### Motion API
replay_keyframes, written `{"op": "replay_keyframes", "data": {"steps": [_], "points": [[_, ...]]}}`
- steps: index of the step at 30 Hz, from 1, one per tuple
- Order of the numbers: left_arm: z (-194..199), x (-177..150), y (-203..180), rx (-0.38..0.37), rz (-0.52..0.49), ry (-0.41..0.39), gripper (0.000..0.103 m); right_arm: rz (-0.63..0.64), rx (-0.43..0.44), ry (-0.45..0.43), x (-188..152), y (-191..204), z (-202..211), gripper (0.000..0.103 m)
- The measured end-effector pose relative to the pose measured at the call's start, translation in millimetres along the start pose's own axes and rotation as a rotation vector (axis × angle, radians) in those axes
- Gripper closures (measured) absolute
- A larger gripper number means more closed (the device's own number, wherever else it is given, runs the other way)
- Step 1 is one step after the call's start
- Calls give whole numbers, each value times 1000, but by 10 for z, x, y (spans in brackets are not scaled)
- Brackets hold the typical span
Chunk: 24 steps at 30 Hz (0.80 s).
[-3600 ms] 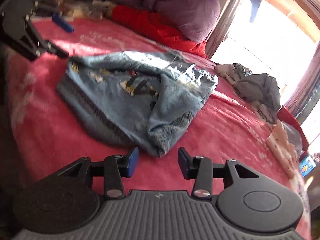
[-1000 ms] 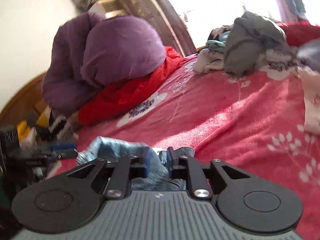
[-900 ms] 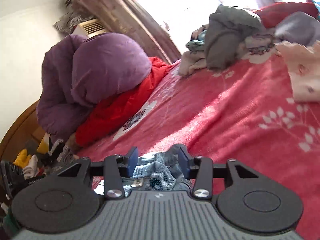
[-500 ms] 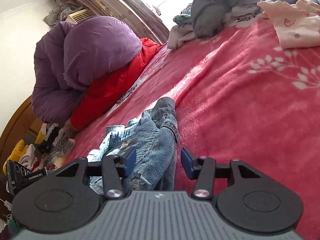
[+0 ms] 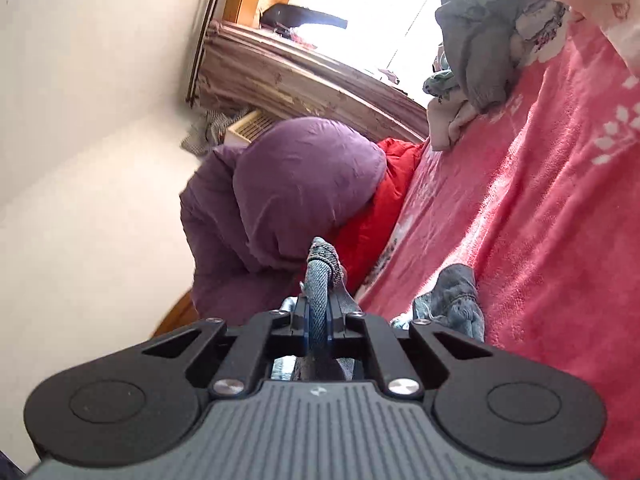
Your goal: Fold clothes
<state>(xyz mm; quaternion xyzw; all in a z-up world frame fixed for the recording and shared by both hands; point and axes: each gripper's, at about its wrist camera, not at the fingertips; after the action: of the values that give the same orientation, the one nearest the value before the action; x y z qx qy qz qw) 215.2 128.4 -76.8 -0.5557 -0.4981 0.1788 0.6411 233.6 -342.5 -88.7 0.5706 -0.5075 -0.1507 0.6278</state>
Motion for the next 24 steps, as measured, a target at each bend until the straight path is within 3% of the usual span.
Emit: {"op": "replay_keyframes", "data": {"steps": [1, 2, 3, 5, 6, 7, 9, 11, 14, 15, 17, 18, 19, 20, 22, 23, 24], "points": [[-66, -18, 145, 86, 31, 41, 98, -74, -33, 15, 2, -168, -40, 94], [-125, -54, 287, 223, 30, 92, 98, -150, -69, 33, 3, -342, -82, 93], [-165, -85, 403, 334, 34, 130, 97, -202, -148, 67, -33, -498, -126, 88], [-152, -102, 480, 411, 59, 141, 97, -171, -318, 106, -112, -651, -160, 91], [-134, -76, 421, 386, 52, 127, 87, -165, -313, 102, -104, -619, -161, 90], [-112, -59, 370, 366, 44, 111, 67, -160, -305, 97, -93, -583, -160, 88], [-75, -28, 280, 335, 25, 82, 52, -117, -288, 84, -50, -452, -130, 65], [-84, -20, 261, 365, -7, 76, 52, -48, -292, 55, -18, -317, -73, 56], [-122, -22, 209, 411, -84, 50, 52, 91, -309, 42, -3, -150, -75, 56], [-133, -44, 175, 416, -121, 41, 54, 134, -309, 42, 0, -123, -104, 56], [-189, -94, 112, 419, -207, 50, 75, 195, -302, 50, -36, -113, -170, 58], [-223, -124, 102, 423, -236, 66, 90, 193, -302, 66, -47, -132, -208, 67], [-251, -144, 113, 426, -244, 83, 97, 189, -302, 82, -57, -153, -245, 77], [-254, -146, 148, 413, -219, 90, 99, 185, -301, 99, -67, -174, -283, 94], [-175, -71, 198, 332, -103, 45, 101, 110, -262, 99, -71, -236, -292, 96], [-130, -18, 183, 286, -75, 15, 101, 54, -211, 70, -39, -253, -264, 96], [-124, 2, 181, 288, -83, 10, 101, 27, -176, 51, -5, -252, -247, 97]]}}
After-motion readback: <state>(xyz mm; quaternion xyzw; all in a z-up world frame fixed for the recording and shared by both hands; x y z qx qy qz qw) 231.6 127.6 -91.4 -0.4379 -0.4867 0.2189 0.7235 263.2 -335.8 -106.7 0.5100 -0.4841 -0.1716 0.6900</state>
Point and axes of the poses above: each gripper's, at about its wrist camera, not at the fingertips, and z roughly against the way its jaws point, y to its left, x to its top, and after that the axes turned 14 degrees about -y, right-handed
